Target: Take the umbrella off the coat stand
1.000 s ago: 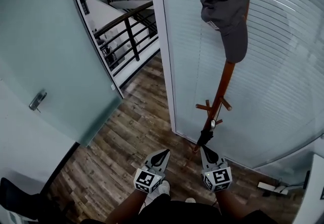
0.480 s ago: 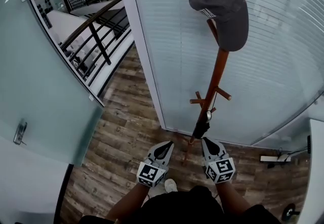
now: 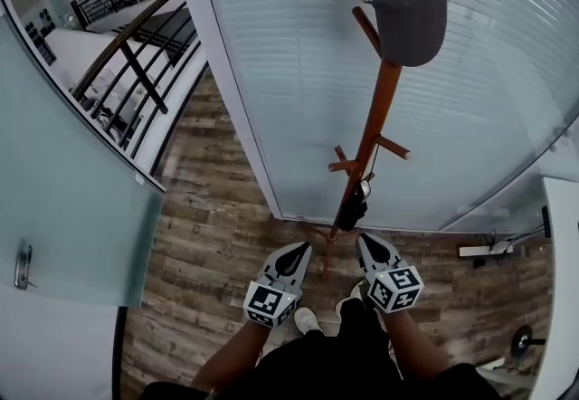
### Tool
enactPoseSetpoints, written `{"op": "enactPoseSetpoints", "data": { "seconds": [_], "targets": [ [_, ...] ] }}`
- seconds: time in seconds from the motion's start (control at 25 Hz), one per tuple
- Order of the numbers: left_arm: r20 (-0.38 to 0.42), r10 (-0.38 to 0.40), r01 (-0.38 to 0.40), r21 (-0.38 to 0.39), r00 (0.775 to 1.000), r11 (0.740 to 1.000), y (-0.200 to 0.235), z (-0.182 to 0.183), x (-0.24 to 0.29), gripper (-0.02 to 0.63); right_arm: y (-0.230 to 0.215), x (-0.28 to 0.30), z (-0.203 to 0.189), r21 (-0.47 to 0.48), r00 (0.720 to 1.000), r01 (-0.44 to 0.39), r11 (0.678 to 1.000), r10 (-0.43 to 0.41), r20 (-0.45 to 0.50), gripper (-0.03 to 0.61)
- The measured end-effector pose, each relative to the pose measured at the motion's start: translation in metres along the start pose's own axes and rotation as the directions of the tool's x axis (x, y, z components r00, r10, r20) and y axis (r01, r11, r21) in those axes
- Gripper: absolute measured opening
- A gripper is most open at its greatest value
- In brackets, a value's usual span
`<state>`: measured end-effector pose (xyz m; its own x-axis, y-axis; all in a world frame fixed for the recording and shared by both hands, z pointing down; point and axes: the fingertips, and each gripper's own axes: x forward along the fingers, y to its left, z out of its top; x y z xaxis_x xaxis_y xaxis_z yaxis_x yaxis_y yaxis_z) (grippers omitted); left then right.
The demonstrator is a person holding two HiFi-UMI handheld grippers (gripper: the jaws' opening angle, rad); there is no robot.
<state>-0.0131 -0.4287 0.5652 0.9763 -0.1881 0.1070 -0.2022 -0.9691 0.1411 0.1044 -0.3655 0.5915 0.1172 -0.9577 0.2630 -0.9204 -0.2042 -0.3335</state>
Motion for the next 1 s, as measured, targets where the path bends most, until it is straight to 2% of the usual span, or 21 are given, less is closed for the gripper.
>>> {"op": "enactPoseSetpoints", "data": {
  "seconds": [0.12,0.36,0.56,0.68,0.8,1.0],
  "targets": [
    [-0.005,-0.002,0.002,-0.007,1.000,1.000,0.001,-0.007,0.007,0.014,-0.010,0.006,-0.010,0.001,1.000,0.015,1.000,-0.015,-0.015,0.006],
    [-0.060,-0.005,0.003,-0.031,0.998,0.999,0.004,-0.027,0.015,0.014,-0.031,0.016,-0.027,-0.101,0.996,0.068,0.992,-0.073,-0.042,0.006],
    [-0.091,-0.004,0.000,-0.047,0.996,0.999,0.003,-0.046,0.022,0.014,-0.047,0.031,-0.053,-0.082,0.995,0.036,0.996,-0.043,-0.089,0.007],
    [-0.118,0.000,-0.006,-0.047,0.993,0.999,0.005,-0.064,0.024,0.014,-0.061,0.041,-0.069,-0.086,0.992,0.053,0.995,-0.062,-0.110,0.009],
    [-0.162,0.006,-0.014,-0.047,0.987,0.999,0.006,-0.080,0.024,0.014,-0.075,0.050,-0.087,-0.079,0.985,0.087,0.993,-0.098,-0.145,0.089],
    [-0.193,0.006,-0.015,-0.044,0.981,0.999,0.007,-0.090,0.022,0.014,-0.095,0.076,-0.103,-0.116,0.972,0.137,0.984,-0.156,-0.175,0.169]
  ]
}}
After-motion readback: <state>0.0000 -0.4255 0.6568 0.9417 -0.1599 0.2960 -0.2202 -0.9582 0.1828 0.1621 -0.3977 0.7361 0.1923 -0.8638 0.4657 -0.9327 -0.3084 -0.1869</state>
